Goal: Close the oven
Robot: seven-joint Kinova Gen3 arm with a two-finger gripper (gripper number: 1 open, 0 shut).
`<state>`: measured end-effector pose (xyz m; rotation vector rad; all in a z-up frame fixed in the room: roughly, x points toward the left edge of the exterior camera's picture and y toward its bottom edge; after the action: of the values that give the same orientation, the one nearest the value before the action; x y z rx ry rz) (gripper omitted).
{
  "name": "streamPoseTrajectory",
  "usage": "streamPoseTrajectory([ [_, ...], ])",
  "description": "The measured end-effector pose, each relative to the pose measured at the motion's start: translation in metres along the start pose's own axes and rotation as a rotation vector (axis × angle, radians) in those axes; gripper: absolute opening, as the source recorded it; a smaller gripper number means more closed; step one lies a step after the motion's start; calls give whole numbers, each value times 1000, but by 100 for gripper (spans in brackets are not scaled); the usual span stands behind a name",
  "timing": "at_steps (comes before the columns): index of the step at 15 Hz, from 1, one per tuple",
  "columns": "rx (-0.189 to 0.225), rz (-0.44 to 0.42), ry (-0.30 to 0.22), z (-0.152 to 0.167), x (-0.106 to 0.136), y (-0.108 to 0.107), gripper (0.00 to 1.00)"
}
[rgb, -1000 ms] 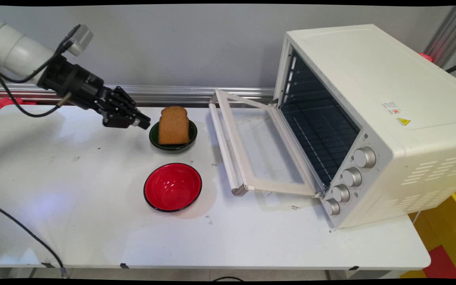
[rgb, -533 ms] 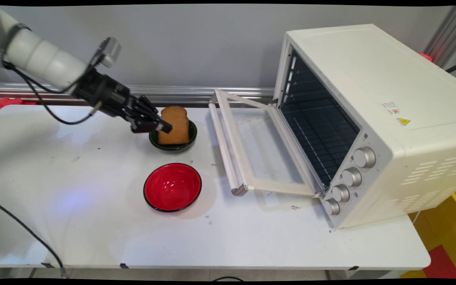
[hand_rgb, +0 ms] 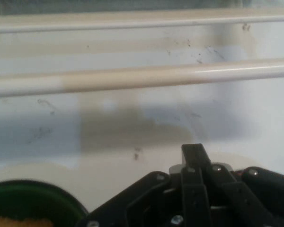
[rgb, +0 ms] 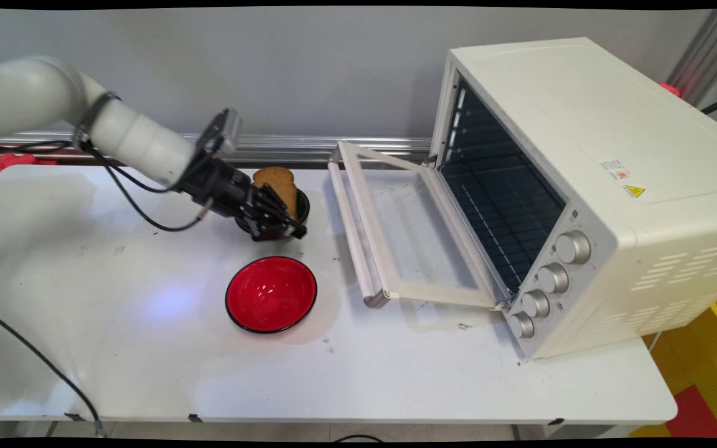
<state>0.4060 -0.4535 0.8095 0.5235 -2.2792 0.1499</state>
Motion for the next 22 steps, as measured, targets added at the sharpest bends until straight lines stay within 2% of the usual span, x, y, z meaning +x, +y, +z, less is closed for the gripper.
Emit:
streamPoseTrajectory([
  [11,14,23,32,73,-6,-16,0],
  [22,9,12,81,91,5,-28,0],
])
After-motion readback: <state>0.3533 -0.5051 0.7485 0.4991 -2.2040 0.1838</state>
